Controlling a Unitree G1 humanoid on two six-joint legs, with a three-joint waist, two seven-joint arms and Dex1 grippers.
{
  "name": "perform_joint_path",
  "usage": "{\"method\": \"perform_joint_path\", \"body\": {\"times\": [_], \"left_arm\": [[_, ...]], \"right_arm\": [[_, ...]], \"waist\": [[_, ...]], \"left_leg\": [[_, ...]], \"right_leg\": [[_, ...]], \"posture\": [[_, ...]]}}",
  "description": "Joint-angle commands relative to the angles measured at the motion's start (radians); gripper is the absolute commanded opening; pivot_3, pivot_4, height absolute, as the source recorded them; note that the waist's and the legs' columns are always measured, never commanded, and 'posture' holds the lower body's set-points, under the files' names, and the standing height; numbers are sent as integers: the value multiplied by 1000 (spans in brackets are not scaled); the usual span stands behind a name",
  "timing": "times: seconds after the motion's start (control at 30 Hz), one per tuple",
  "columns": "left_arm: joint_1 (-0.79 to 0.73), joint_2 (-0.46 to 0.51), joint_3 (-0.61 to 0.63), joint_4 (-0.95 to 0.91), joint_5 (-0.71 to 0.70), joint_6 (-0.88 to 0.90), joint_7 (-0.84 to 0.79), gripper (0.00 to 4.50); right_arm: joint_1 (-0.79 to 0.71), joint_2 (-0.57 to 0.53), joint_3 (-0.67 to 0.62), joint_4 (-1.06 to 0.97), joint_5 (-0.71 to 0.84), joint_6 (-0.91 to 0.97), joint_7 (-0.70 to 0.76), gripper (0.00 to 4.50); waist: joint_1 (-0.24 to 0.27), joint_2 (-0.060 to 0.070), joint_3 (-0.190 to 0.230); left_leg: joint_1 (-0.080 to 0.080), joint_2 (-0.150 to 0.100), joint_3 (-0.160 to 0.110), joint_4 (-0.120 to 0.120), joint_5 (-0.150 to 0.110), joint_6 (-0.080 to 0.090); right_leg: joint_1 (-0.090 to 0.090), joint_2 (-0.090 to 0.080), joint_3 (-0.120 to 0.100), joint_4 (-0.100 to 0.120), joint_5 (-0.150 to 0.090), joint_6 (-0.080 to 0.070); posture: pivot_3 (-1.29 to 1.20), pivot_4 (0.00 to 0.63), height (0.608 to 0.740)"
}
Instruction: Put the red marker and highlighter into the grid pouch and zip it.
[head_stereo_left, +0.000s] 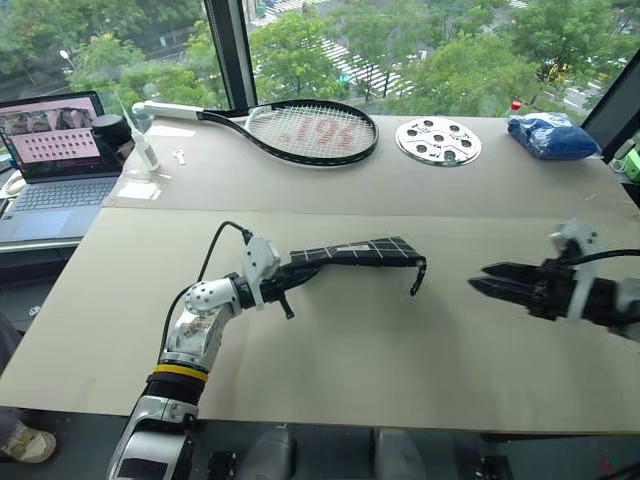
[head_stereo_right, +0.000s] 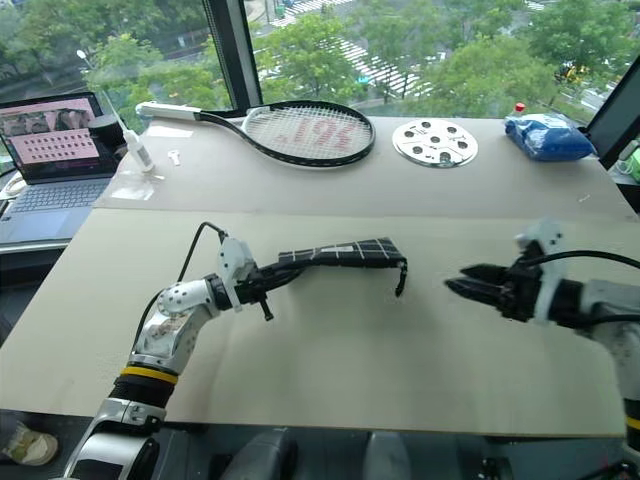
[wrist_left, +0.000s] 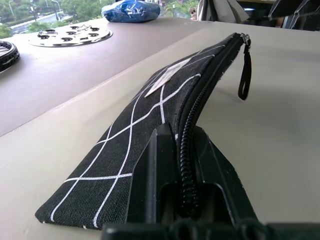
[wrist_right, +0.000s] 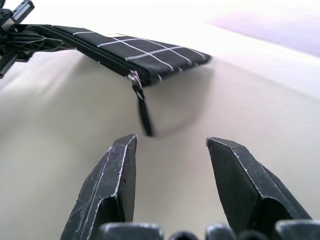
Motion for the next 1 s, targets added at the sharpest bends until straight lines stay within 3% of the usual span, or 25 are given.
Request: {"method": "perform_joint_path", "body": {"times": [0.03,0.07,0.13,0.17,0.23,0.4,0.43,0.5,0.63,0.8,0.9,1.0], "left_arm": [[-33,-2,-64,37,69,-108,-42,0],[-38,-1,-78,50,84,-130,-50,0],[-50,-8,-101,73,99,-145,-66,835],[-53,-12,-109,80,99,-149,-75,886],[-48,-15,-130,86,88,-142,-123,1493],[-39,-7,-100,125,84,-152,-126,3368],[-38,5,-79,139,93,-168,-104,3528],[-30,33,-39,133,75,-165,-95,4274],[27,120,54,4,-48,13,-123,4274],[122,202,166,-171,-133,288,4,4274],[268,289,280,-300,-229,456,20,4274],[347,310,394,-350,-293,533,83,4274]], "right_arm": [[66,-13,-127,-65,44,-44,42,2503],[77,-12,-140,-73,49,-44,43,2503],[99,-6,-141,-83,39,-52,30,2539],[105,-3,-140,-87,37,-55,26,2539],[110,12,-122,-102,32,-61,5,2539],[118,21,-77,-114,12,-77,-27,2539],[120,20,-68,-112,4,-84,-30,2539],[122,17,-58,-105,-3,-94,-30,2539],[106,7,-37,-62,-21,-119,-22,2539],[56,-6,12,37,-59,-173,-9,2539],[-17,2,81,144,-116,-236,-11,2539],[-79,30,133,211,-133,-258,-6,2539]], "waist": [[-2,0,0],[-2,0,0],[-3,0,0],[-3,0,0],[-2,0,0],[-3,0,0],[-3,0,0],[-4,0,0],[-14,0,0],[-15,1,0],[-21,1,0],[-29,1,0]], "left_leg": [[0,0,0,0,0,0],[0,0,0,0,0,0],[0,0,1,0,0,0],[0,0,1,0,0,0],[0,0,1,0,0,0],[0,0,1,0,0,0],[0,0,1,0,0,0],[0,0,1,0,0,0],[0,0,0,0,0,0],[1,0,0,0,0,1],[1,1,0,0,0,1],[2,1,0,-1,-1,1]], "right_leg": [[0,0,0,0,0,0],[0,0,0,0,0,0],[0,0,1,0,0,0],[0,0,1,0,0,0],[0,0,0,0,0,0],[0,0,0,0,0,0],[0,0,0,0,0,0],[0,0,0,0,0,0],[0,0,0,1,0,0],[0,0,1,1,-1,1],[0,0,1,1,-1,1],[-1,0,1,1,-1,1]], "posture": [[0,150,740],[0,150,740],[0,150,740],[0,150,740],[0,150,740],[0,150,740],[0,150,740],[0,150,740],[0,150,740],[0,150,740],[0,150,740],[0,150,740]]}}
